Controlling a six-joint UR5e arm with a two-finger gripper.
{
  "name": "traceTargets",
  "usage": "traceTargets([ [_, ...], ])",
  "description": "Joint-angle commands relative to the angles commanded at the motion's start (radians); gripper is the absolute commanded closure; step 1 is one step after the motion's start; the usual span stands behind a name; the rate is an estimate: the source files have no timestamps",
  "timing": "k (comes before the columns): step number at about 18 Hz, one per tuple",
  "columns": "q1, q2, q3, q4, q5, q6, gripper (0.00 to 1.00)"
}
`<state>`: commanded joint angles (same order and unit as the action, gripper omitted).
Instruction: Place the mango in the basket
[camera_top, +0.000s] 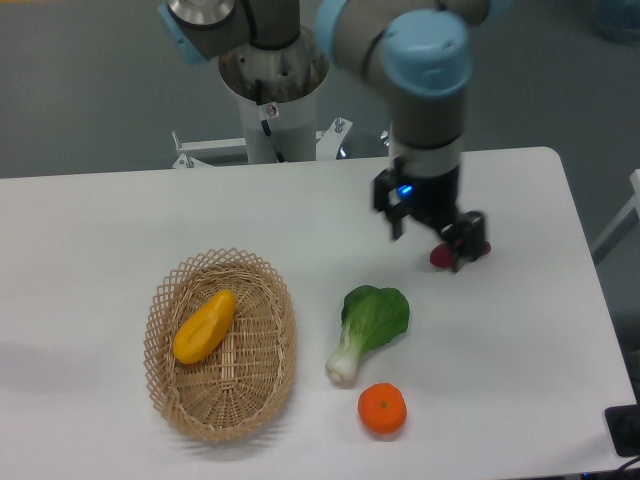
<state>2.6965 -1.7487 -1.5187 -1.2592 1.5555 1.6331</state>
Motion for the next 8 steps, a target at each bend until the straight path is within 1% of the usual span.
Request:
traceTargets([
  [1,0.017,0.002,0.003,-0.005,-0.002,0.034,0.0],
  [3,0.04,0.002,0.005,-0.005,-0.003,0.059,0.0],
  [8,0.051,0.0,0.031,-0.003,-0.015,0.07,0.0],
])
